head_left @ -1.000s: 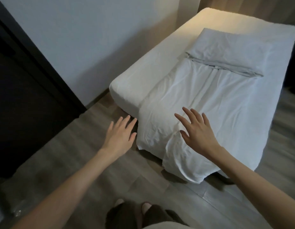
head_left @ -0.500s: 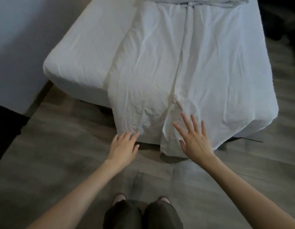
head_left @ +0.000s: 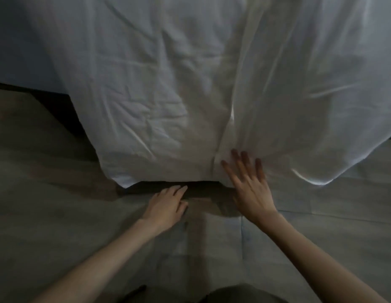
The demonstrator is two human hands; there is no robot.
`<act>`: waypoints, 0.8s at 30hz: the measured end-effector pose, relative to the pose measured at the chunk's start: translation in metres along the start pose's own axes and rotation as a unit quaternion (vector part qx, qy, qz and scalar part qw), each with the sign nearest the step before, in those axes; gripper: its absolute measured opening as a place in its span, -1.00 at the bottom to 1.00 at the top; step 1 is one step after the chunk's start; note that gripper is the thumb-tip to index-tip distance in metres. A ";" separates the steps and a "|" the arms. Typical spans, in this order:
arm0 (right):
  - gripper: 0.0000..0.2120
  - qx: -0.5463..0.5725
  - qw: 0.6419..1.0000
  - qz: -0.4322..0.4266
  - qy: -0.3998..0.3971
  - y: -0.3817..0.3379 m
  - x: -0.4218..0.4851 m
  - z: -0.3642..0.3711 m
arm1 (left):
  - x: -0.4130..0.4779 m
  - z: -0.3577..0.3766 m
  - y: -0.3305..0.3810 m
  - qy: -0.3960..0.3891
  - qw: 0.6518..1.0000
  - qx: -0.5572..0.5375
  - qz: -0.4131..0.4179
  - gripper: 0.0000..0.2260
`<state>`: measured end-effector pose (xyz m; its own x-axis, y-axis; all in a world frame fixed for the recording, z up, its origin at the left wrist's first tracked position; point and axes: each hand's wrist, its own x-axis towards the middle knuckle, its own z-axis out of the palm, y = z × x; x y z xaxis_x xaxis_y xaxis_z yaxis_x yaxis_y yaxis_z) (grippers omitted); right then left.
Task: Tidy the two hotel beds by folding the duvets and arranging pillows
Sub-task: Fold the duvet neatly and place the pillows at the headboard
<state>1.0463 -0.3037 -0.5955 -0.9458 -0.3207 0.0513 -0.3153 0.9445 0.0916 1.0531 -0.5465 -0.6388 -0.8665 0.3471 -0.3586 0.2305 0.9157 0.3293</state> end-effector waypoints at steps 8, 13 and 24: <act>-0.13 -0.030 0.996 0.022 0.081 0.002 0.014 0.046 | 0.057 0.073 -0.006 0.083 0.750 -0.639 -0.150 -0.41; -0.15 -0.024 0.996 0.030 0.085 -0.005 0.013 0.047 | 0.062 0.065 -0.010 0.111 0.485 -0.846 -0.194 -0.26; -0.02 0.052 0.995 0.018 0.082 -0.024 -0.008 0.075 | 0.008 0.044 0.022 0.105 0.453 -0.884 -0.053 -0.94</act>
<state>1.0557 -0.3183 -0.6729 -0.9335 -0.2864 0.2157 -0.2965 0.9549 -0.0154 1.0706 -0.5151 -0.6732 -0.8970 0.1241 -0.4243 -0.3714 -0.7321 0.5711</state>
